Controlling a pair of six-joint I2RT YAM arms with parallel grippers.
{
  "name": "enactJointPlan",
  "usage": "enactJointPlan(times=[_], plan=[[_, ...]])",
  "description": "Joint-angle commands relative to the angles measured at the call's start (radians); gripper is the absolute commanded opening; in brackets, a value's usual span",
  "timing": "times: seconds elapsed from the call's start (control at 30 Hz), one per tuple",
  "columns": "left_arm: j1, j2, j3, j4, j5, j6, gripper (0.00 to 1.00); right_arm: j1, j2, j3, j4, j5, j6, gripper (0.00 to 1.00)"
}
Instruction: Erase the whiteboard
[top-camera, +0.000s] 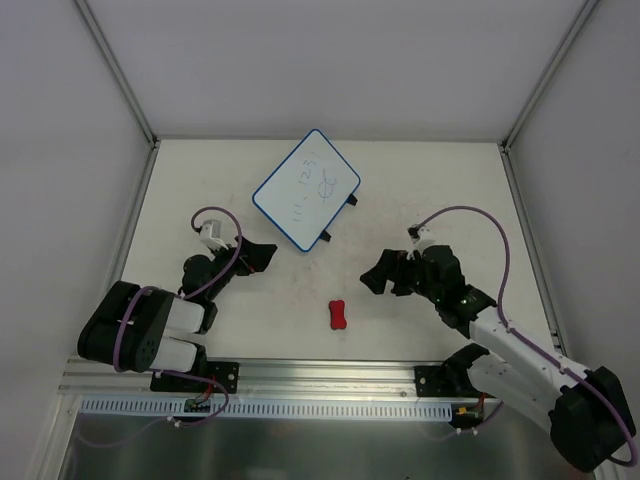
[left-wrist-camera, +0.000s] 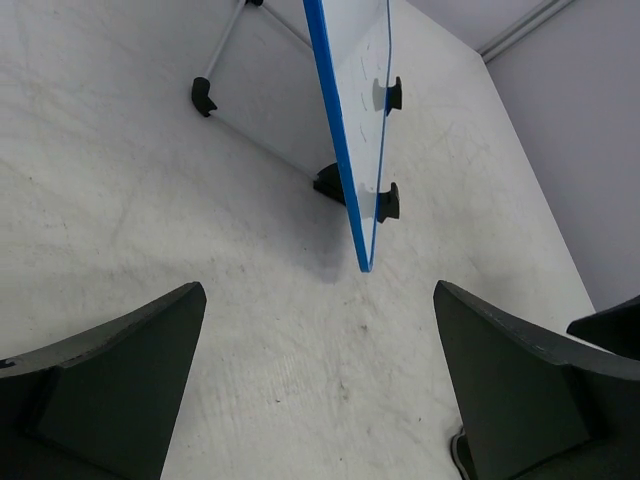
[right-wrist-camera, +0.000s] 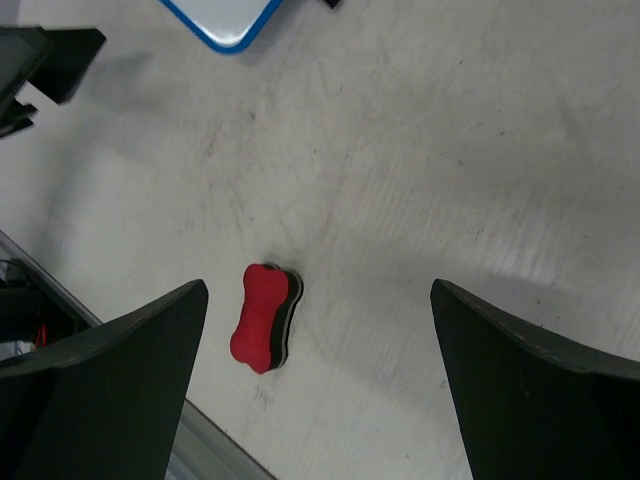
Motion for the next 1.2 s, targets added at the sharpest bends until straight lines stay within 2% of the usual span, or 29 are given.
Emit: enactJointPlan(times=[0.0, 0.03, 0.07, 0.2, 0.4, 0.57, 0.6, 0.63, 0.83, 0.97, 1.17], plan=[[0.026, -0.018, 0.018, 0.309, 0.033, -0.020, 0.99, 0.133, 0.066, 0.123, -0.211, 0.191, 0.000, 0.99], [0.029, -0.031, 0.019, 0.272, 0.035, -0.022, 0.99, 0.170, 0.096, 0.181, -0.253, 0.290, 0.028, 0.99], [0.035, -0.038, 0.025, 0.250, 0.030, -0.025, 0.99, 0.245, 0.157, 0.215, -0.299, 0.336, 0.043, 0.99], [0.037, -0.068, 0.037, 0.171, 0.003, -0.026, 0.99, 0.413, 0.320, 0.378, -0.497, 0.556, 0.111, 0.98], [0.037, -0.067, 0.039, 0.166, -0.001, -0.029, 0.99, 0.575, 0.535, 0.554, -0.560, 0.636, 0.191, 0.95], [0.037, -0.064, 0.037, 0.175, 0.012, -0.026, 0.99, 0.618, 0.678, 0.655, -0.611, 0.631, 0.221, 0.88], [0.037, -0.064, 0.039, 0.177, 0.012, -0.025, 0.99, 0.621, 0.693, 0.671, -0.620, 0.630, 0.229, 0.81], [0.037, -0.064, 0.036, 0.178, 0.012, -0.025, 0.99, 0.623, 0.716, 0.676, -0.619, 0.622, 0.232, 0.78], [0.037, -0.064, 0.039, 0.177, 0.013, -0.028, 0.99, 0.632, 0.730, 0.663, -0.617, 0.612, 0.275, 0.75], [0.037, -0.059, 0.039, 0.178, 0.016, -0.029, 0.99, 0.635, 0.738, 0.648, -0.614, 0.607, 0.295, 0.68], [0.037, -0.056, 0.039, 0.181, 0.016, -0.029, 0.99, 0.638, 0.756, 0.625, -0.582, 0.582, 0.321, 0.67]])
